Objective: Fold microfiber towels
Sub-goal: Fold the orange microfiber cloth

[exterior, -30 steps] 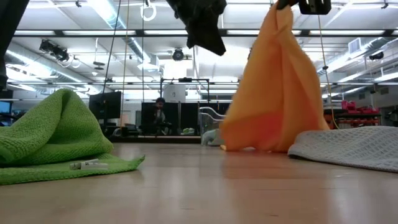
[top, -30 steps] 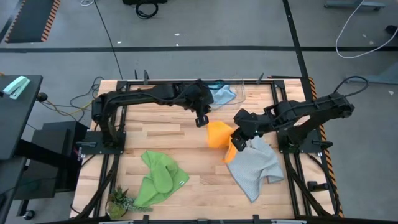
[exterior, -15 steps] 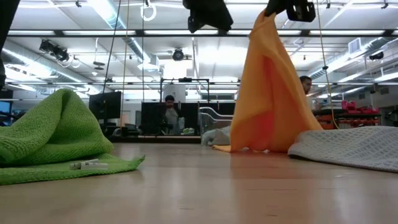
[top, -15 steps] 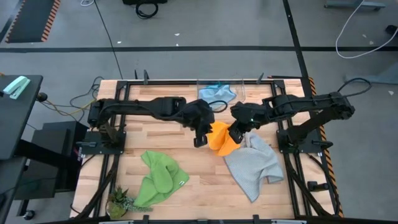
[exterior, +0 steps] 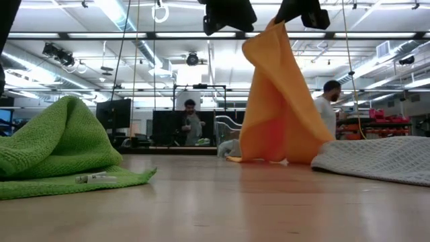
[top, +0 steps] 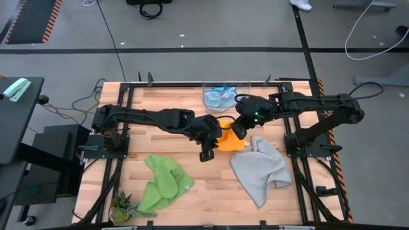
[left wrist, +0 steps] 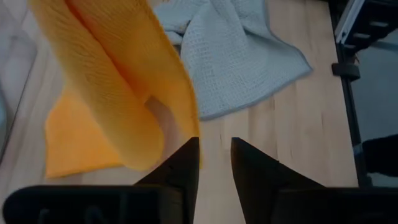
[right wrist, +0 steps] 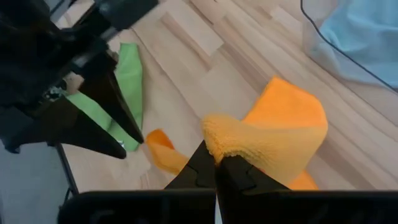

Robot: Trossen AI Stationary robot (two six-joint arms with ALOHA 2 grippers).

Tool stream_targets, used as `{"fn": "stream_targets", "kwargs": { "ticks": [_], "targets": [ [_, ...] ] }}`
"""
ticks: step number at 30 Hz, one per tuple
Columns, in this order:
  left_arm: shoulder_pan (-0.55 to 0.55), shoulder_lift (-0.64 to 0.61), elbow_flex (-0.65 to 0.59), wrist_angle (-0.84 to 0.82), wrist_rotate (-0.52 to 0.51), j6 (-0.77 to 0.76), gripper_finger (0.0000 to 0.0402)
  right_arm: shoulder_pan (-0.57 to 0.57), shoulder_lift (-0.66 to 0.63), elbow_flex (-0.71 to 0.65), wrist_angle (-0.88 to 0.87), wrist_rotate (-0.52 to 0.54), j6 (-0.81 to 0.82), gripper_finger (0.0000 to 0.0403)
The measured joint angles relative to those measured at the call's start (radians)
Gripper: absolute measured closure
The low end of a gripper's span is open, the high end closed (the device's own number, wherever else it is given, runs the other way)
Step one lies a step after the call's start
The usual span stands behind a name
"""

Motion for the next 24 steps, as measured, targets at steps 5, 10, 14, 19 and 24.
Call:
{"fn": "stream_targets", "kwargs": {
  "ticks": [5, 10, 14, 19, 24],
  "targets": [
    [0.000, 0.000, 0.000, 0.015, 0.000, -0.021, 0.0292, -0.011, 0.000, 0.000, 0.033, 0.000, -0.024, 0.0403],
    [0.000, 0.008, 0.001, 0.017, 0.000, -0.025, 0.0286, -0.011, 0.000, 0.000, 0.041, 0.000, -0.036, 0.0403],
    [0.001, 0.023, 0.002, 0.020, -0.001, -0.027, 0.0283, -0.011, 0.000, 0.000, 0.044, 0.000, -0.036, 0.0403],
    [0.002, 0.044, 0.000, 0.011, -0.037, -0.020, 0.0284, -0.011, 0.000, 0.000, 0.047, 0.000, -0.037, 0.0403],
    [0.006, 0.043, 0.000, 0.006, -0.042, -0.022, 0.0281, -0.011, 0.000, 0.000, 0.051, 0.000, -0.043, 0.0403]
  ]
}}
